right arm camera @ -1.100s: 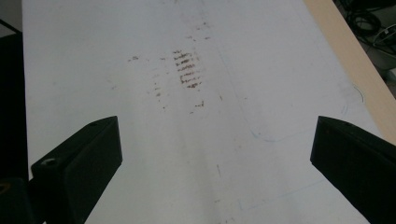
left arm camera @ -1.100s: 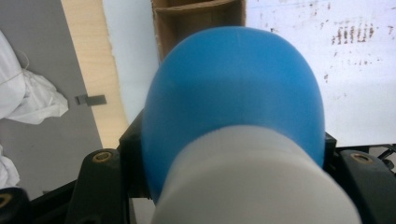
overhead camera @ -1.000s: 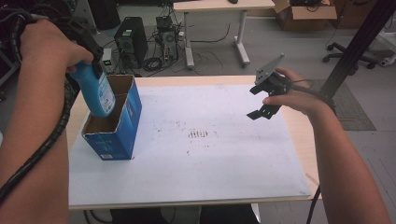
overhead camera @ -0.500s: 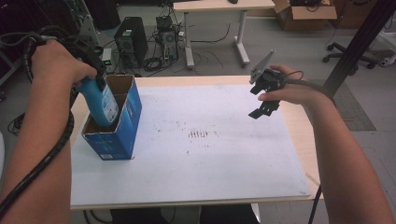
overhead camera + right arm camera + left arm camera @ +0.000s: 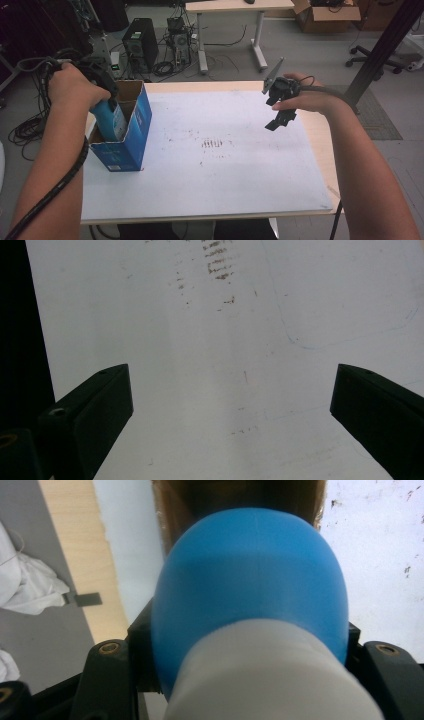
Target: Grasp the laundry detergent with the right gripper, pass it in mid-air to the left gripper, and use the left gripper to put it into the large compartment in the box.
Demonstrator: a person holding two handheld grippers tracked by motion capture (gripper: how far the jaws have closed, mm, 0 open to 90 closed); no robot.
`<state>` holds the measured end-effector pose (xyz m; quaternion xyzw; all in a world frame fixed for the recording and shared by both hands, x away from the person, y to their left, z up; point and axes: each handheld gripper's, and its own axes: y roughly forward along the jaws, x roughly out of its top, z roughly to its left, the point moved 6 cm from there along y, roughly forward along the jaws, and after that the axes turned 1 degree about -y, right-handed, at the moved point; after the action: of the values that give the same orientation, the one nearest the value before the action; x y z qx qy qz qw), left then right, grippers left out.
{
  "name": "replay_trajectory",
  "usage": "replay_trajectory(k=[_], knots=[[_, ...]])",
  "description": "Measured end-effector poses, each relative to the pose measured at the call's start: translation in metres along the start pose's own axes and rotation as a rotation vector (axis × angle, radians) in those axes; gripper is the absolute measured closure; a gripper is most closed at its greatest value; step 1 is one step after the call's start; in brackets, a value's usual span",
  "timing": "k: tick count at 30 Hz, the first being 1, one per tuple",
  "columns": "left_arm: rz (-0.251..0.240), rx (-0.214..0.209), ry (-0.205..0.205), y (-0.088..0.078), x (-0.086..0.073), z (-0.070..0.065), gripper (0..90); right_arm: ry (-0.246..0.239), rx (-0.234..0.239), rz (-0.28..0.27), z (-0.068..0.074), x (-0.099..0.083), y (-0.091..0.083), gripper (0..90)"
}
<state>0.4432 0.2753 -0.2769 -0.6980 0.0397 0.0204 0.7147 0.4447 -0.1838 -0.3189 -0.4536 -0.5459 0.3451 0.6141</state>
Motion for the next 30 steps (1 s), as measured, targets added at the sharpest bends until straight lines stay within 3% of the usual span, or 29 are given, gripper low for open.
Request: replay_trajectory(k=[12, 30], knots=[[0.007, -0.024, 0.001, 0.037, 0.0, -0.004, 38.7, 0.017, 0.004, 0.003, 0.0, -0.005, 0.002, 2.9], [0.044, -0.014, 0.01, 0.077, 0.0, -0.003, 38.6, 0.024, 0.01, -0.002, 0.0, -0.008, 0.005, 2.9]])
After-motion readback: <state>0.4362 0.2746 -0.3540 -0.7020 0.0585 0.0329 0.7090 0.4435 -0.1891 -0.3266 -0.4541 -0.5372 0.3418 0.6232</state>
